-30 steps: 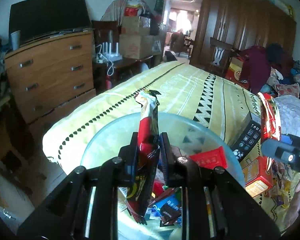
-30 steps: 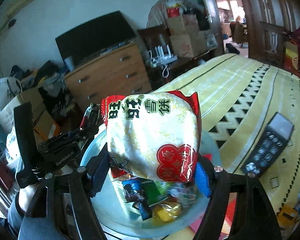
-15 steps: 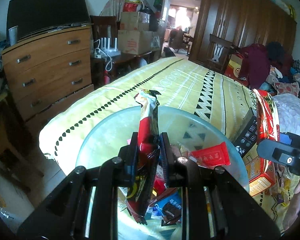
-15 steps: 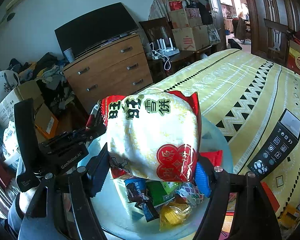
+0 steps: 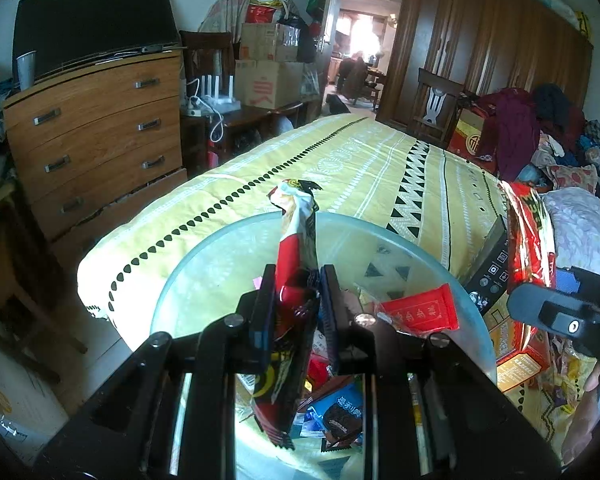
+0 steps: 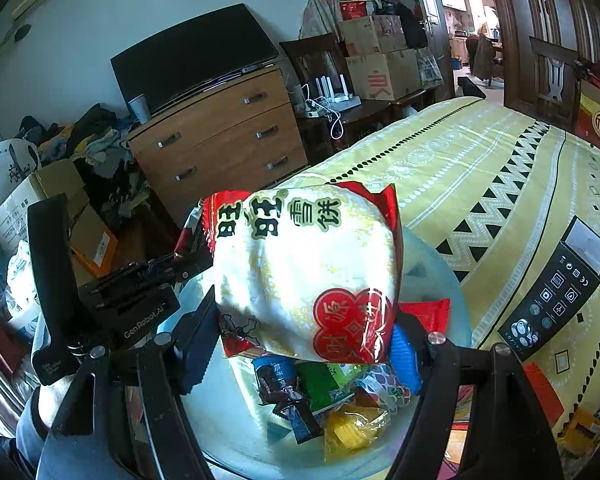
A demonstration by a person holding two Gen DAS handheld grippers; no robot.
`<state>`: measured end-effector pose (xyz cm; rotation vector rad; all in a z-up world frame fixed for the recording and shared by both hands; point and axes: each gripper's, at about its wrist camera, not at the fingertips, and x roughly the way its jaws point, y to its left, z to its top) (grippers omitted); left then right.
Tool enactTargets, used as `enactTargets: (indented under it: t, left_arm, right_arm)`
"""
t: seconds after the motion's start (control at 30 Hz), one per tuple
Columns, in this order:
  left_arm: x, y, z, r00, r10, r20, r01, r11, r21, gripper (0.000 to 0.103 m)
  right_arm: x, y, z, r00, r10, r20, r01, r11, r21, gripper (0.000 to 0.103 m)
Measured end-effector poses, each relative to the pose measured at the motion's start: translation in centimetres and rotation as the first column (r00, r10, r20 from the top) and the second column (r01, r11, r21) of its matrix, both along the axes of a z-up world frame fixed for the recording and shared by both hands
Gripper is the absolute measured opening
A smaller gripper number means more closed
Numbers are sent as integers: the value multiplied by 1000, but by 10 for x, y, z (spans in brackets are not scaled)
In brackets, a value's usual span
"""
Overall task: Organize snacks
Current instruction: 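Lower both packets into the glass bowl and open both tools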
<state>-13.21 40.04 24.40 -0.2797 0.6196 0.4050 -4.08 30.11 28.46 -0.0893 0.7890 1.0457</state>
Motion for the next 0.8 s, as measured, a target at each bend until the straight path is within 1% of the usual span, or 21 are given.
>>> enactTargets:
  t: [0.8]
  left_arm:
    - [-1,1,0,1000,1,-1,-1,1000,0,21]
  right_arm:
    - [-8,4,-5,1000,6,-5,-6,1000,-2,77]
